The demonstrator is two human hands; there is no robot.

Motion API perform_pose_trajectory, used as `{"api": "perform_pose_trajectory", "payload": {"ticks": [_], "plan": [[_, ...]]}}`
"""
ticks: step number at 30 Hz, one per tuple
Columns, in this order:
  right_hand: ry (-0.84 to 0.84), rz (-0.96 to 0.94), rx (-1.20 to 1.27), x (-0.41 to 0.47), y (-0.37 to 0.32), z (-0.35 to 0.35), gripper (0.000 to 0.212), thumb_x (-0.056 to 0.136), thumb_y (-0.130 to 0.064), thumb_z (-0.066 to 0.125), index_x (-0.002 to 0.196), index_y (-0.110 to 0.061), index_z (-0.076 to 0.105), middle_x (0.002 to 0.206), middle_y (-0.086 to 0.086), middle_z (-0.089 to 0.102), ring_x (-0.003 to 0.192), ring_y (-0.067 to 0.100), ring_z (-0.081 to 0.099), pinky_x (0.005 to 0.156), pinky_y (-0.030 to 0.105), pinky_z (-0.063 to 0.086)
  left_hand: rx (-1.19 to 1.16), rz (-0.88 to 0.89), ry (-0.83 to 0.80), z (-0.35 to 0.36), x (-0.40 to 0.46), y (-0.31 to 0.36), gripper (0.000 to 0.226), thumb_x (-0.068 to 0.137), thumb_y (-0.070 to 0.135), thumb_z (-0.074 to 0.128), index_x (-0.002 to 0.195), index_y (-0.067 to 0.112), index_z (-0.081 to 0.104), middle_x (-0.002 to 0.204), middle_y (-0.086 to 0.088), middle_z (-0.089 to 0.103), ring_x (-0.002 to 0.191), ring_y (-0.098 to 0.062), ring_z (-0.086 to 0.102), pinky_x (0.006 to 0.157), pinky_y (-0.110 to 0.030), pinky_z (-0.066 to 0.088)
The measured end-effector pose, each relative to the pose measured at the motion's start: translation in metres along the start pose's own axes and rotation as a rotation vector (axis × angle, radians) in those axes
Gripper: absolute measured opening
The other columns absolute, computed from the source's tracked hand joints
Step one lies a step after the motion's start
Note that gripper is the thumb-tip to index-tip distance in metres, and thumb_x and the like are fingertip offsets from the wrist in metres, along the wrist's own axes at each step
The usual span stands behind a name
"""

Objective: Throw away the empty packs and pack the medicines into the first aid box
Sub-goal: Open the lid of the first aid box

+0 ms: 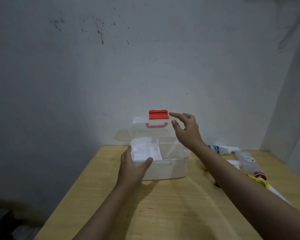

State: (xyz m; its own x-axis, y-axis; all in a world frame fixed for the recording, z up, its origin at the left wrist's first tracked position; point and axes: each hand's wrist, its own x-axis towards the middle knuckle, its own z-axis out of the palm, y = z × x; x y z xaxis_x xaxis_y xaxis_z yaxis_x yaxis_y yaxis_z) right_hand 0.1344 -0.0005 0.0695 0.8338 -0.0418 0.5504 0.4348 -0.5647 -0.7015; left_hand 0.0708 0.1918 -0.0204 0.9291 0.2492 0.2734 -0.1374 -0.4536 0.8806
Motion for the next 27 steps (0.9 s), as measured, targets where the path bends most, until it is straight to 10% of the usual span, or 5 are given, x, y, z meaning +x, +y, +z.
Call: {"api": "perform_pose_trajectory", "payload": {"ticks": [9,19,27], "plan": [[-0.006,0.058,-0.1,0.057,0.013,0.011,0.045,0.093,-0.039,0.047,0.137,-0.035,0.039,0.14,0.012,0.036,0.125,0.031,0.045,0.104,0.043,0.041,-0.105,-0.039,0.021,0.001,0.007,-0.005,0.091,0.066,0.039,0.078,0.141,0.022,0.03,0.141,0.002,0.038,0.126,-0.018,0.041,0.1,-0.036,0.042],[-0.121,0.041,-0.191,0.048,0.029,0.008,0.06,0.094,-0.036,0.048,0.147,-0.025,0.022,0.157,0.009,0.019,0.145,0.026,0.019,0.113,0.043,0.025,-0.177,-0.03,0.026,-0.001,0.003,-0.01,0.09,0.061,0.046,0.078,0.137,0.029,0.033,0.139,0.006,0.041,0.125,-0.016,0.042,0.101,-0.041,0.043],[-0.206,0.007,-0.355,0.017,0.053,-0.07,0.037,0.089,-0.028,0.059,0.124,-0.017,0.057,0.127,0.006,0.06,0.108,0.02,0.058,0.085,0.028,0.045,-0.301,-0.011,0.094,0.01,-0.002,-0.015,0.076,0.069,0.031,0.079,0.131,0.036,0.036,0.134,0.006,0.043,0.123,-0.018,0.043,0.1,-0.043,0.045]]}}
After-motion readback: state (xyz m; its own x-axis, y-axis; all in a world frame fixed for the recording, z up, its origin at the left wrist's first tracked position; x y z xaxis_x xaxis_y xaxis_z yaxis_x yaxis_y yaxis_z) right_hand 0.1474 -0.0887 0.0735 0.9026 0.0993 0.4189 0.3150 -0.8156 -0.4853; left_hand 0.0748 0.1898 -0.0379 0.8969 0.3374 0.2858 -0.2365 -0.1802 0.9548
